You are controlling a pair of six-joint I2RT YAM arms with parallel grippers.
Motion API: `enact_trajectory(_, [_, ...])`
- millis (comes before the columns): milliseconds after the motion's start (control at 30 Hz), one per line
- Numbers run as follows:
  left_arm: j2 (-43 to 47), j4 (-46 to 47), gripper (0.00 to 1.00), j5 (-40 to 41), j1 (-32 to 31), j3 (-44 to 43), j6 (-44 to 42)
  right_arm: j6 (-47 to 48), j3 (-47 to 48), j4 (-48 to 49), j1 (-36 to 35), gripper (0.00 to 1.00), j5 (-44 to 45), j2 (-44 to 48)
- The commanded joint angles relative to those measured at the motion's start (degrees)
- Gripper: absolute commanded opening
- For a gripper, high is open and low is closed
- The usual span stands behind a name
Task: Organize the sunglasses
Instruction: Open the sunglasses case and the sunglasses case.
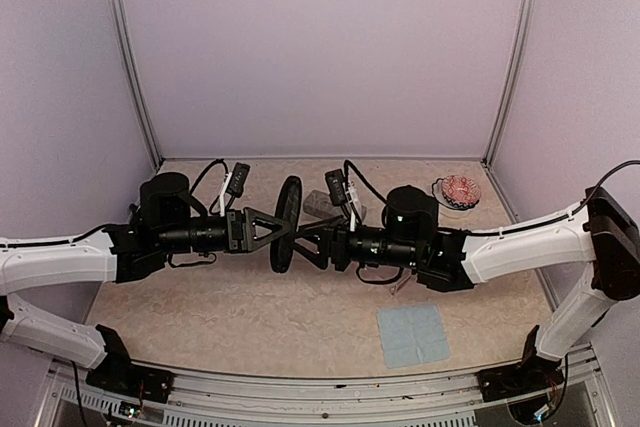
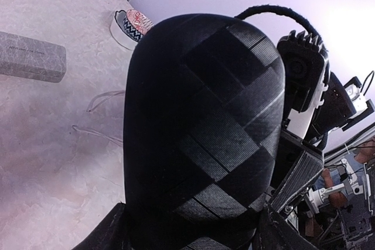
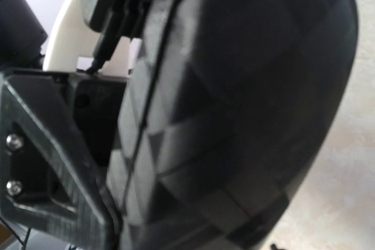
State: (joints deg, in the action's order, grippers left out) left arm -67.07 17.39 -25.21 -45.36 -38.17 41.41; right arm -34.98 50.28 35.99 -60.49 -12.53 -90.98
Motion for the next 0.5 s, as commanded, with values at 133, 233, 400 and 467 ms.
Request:
enact_trajectory(133, [3.1, 11.1, 0.0, -10.1, -1.2, 0.4, 2.3, 1.1, 0.0, -10.8, 0.5, 0.56, 11.6, -0.2])
enact_trajectory(233, [3.1, 12.4, 0.0, -11.3, -1.3, 0.6, 3.0, 1.4, 0.3, -12.6, 0.5, 0.55, 13.4, -0.4])
enact_trajectory(400, [3.1, 13.0, 0.0, -12.3, -1.6, 0.7, 3.3, 1.7, 0.5, -14.3, 0.5, 0.53, 15.3, -0.8])
enact_trajectory(467, [3.1, 13.2, 0.0, -12.4, -1.7, 0.8, 3.3, 1.7, 0.6, -15.0, 0.5, 0.52, 16.0, -0.9])
